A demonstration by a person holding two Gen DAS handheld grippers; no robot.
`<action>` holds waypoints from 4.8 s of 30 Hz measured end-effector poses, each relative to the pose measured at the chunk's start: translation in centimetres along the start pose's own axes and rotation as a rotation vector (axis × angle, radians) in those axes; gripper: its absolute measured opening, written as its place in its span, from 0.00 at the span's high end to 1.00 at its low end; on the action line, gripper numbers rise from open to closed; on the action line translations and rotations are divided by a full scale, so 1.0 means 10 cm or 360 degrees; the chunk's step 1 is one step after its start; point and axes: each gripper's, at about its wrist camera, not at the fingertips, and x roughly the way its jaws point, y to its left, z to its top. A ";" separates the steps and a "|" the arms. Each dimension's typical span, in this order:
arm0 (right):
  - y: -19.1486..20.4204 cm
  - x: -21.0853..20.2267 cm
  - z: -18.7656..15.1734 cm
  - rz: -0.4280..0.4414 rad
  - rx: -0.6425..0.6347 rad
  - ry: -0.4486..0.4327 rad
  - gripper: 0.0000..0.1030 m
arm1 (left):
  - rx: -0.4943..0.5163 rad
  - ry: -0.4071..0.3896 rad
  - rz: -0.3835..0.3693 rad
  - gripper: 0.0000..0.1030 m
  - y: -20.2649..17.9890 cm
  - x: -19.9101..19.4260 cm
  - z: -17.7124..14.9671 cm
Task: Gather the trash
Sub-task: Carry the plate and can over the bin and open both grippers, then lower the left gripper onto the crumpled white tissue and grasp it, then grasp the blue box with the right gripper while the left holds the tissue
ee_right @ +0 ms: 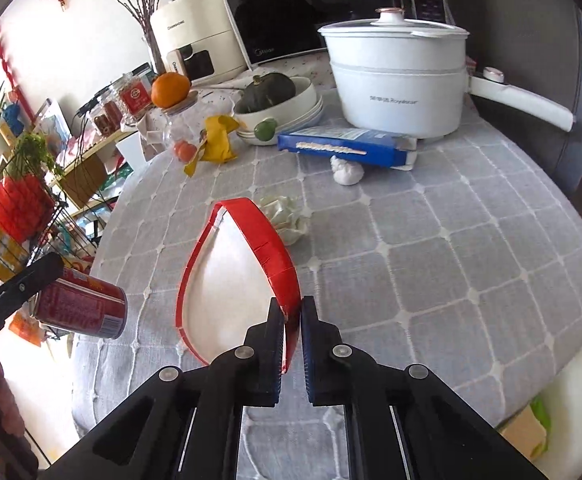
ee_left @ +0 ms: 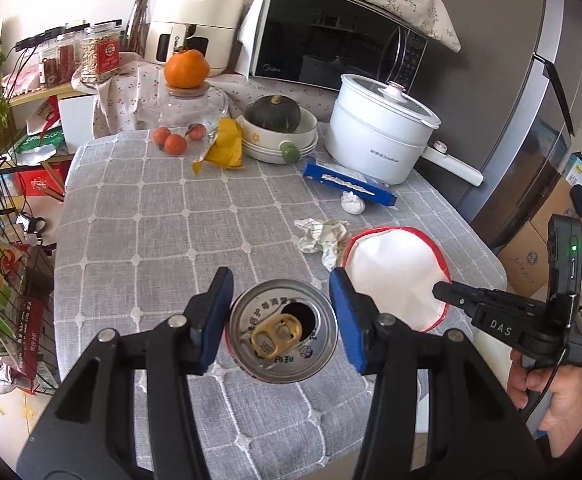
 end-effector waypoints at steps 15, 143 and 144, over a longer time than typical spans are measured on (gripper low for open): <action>-1.18 -0.95 -0.30 -0.0278 0.0190 -0.0011 0.91 | 0.0168 0.0019 -0.0286 0.50 -1.12 0.10 -0.14; -0.42 1.55 1.01 -0.0820 -0.1119 -0.0170 0.75 | 0.0271 0.0092 0.0021 0.88 -0.19 1.53 0.27; -0.43 1.45 1.01 -0.0806 -0.1086 -0.0179 0.76 | 0.0278 0.0090 0.0021 0.88 -0.21 1.48 0.28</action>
